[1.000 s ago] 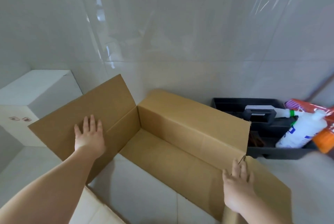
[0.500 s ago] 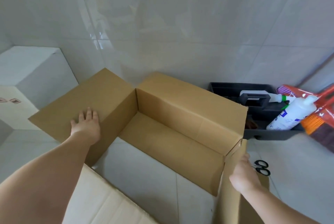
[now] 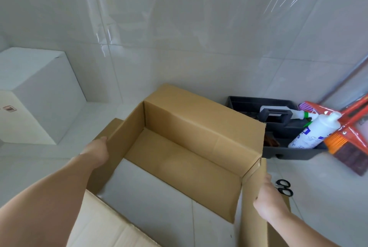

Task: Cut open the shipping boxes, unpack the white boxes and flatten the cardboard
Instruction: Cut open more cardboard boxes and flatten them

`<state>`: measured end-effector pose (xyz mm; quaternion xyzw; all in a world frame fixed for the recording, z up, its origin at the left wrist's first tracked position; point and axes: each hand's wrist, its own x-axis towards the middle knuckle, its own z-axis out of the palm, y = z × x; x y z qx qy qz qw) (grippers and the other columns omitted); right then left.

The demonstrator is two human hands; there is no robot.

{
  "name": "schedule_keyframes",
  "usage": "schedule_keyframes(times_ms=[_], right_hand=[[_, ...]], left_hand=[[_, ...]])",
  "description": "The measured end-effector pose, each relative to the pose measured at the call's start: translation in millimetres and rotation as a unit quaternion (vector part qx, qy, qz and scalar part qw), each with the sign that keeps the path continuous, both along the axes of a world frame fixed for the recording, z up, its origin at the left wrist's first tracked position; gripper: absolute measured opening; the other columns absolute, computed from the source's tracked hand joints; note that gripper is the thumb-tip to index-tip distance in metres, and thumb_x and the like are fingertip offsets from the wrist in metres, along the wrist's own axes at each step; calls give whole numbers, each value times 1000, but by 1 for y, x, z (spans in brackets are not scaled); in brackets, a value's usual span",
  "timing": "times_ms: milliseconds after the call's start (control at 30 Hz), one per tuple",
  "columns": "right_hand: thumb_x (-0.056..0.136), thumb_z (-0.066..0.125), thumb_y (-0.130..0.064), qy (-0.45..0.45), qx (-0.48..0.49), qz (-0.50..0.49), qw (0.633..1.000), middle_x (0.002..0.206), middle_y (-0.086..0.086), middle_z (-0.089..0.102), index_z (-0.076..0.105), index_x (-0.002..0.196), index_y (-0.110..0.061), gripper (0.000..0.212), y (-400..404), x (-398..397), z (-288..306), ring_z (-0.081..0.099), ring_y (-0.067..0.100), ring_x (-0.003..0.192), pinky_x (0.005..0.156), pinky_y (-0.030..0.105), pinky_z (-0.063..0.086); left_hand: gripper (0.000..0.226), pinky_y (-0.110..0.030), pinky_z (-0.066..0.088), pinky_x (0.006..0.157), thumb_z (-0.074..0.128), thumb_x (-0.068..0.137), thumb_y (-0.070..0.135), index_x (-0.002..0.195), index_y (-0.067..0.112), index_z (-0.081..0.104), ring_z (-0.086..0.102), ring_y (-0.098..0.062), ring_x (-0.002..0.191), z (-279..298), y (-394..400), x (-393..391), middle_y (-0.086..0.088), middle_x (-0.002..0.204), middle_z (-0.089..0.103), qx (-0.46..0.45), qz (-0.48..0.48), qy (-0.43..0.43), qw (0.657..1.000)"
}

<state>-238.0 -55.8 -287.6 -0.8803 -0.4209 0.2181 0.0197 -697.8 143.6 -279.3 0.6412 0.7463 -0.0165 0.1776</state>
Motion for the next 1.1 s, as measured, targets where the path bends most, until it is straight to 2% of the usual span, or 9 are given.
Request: schedule_keyframes(times_ms=[100,200,367,467,700,800,933,1033,1100], right_hand=[[86,58,-5,-13,10,13,1000,128,11,56,-2,151,-6,89,3,-5,3,60,18,81,64,23,41],[83,60,-6,-18,33,32,999,114,8,62,1,152,-12,92,12,-15,11,54,16,70,61,24,41],[83,61,-7,-24,97,115,988,147,6,41,-9,152,-20,99,35,-43,41,62,20,94,70,28,51],[84,60,-7,-43,131,138,981,156,3,25,-10,152,-19,98,53,-47,74,61,19,86,62,27,48],[83,60,-9,-48,146,181,971,140,2,48,-9,152,-23,98,26,-66,114,63,20,90,70,31,54],[83,56,-9,-46,167,282,944,114,-1,57,-7,152,-25,95,13,-85,117,61,20,87,69,31,51],[82,50,-2,-70,228,399,885,145,-4,43,-2,149,-32,90,8,-83,131,61,25,91,70,32,49],[81,47,1,-68,257,490,830,153,-15,28,5,147,-35,87,-4,-83,134,52,18,117,83,28,49],[79,40,4,-42,225,548,804,155,-22,11,7,146,-38,86,-18,-85,129,26,15,138,102,30,39]], left_hand=[[45,-33,50,81,48,83,4,128,9,50,60,-31,100,0,-12,-8,-14,110,62,29,18,-21,999],[36,-31,46,73,51,82,3,117,10,56,60,-32,91,10,-24,-15,-13,101,63,67,62,-53,994],[34,-35,46,76,53,83,3,117,6,55,60,-38,96,52,-39,-28,-22,103,63,145,149,-64,976],[32,-33,44,72,54,84,5,116,9,58,61,-38,91,86,-50,-40,-20,99,64,195,160,-80,964],[27,-32,41,68,52,84,4,108,9,62,53,-31,74,128,-80,-46,-11,81,59,241,214,-119,939],[26,-36,44,66,50,81,1,106,6,58,53,-33,73,129,-89,-37,-13,83,58,263,300,-159,903],[23,-41,51,74,48,83,6,105,2,56,58,-39,84,141,-98,-25,-19,96,60,294,368,-226,853],[30,-38,49,73,45,82,6,111,4,55,55,-32,83,150,-102,-8,-13,100,59,334,440,-350,756],[32,-35,49,72,44,78,6,109,6,52,53,-26,80,152,-106,3,-7,96,57,344,476,-437,681]])
